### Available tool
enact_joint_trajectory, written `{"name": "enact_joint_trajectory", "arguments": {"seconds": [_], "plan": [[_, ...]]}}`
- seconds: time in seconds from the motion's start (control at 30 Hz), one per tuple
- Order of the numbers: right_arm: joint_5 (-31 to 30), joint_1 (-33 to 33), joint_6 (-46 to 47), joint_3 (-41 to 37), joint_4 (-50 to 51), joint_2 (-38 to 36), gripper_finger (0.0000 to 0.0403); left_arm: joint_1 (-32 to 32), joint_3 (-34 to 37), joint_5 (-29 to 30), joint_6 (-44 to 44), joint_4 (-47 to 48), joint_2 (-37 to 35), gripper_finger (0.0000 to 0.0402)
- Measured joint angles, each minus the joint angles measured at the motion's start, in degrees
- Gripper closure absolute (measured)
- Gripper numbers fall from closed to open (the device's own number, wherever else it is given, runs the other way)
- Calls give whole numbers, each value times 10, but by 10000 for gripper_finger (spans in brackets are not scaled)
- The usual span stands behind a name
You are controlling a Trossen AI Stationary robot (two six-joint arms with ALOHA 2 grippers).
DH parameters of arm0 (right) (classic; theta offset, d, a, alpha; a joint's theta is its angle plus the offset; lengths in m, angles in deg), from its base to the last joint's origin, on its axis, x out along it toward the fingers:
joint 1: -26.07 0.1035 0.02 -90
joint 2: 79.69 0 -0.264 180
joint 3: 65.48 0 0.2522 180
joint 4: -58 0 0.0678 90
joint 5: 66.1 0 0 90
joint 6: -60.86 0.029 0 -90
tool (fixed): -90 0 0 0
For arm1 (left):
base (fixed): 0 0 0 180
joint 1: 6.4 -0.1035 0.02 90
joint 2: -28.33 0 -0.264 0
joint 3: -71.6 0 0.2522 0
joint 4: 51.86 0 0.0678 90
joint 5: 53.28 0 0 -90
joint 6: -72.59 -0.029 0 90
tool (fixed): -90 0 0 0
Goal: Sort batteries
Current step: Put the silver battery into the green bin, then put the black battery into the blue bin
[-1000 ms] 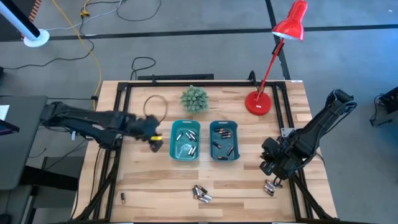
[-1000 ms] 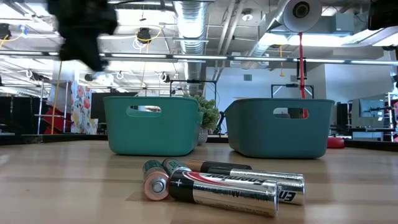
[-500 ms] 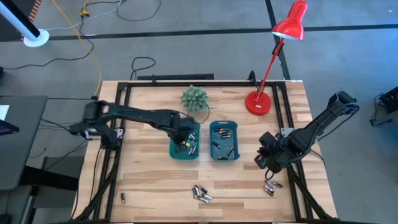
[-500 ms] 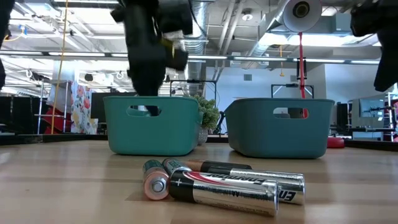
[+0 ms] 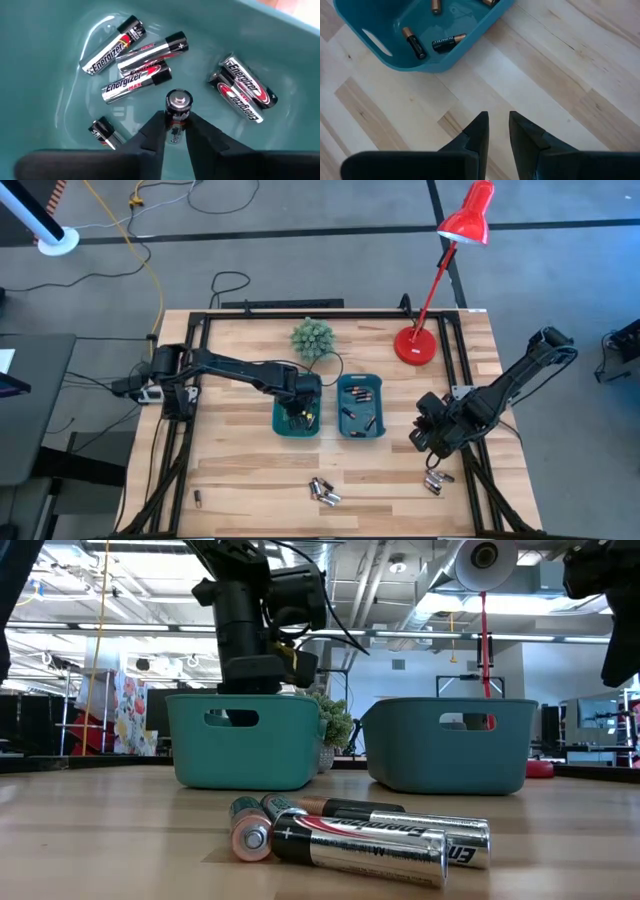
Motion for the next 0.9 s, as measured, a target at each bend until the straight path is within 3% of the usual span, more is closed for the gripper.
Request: {"name": "enact_joint_trajectory", "arguments": {"seconds": [0.17, 0.33, 0.53, 0.8, 0.9], "plan": [[0, 0, 0, 0, 1, 0, 310, -1, 0, 1, 21, -2, 0, 266], [0, 0, -2, 0, 1, 0, 310, -4, 0, 1, 21, -4, 0, 229], [0, 0, -15, 0, 0, 0, 310, -10, -34, 1, 80, 48, 0, 223], [0, 1, -16, 0, 0, 0, 310, 2, -130, 7, 114, 197, -12, 228], [0, 3, -17, 0, -1, 0, 310, 18, -140, 39, 148, 274, -33, 228]]}}
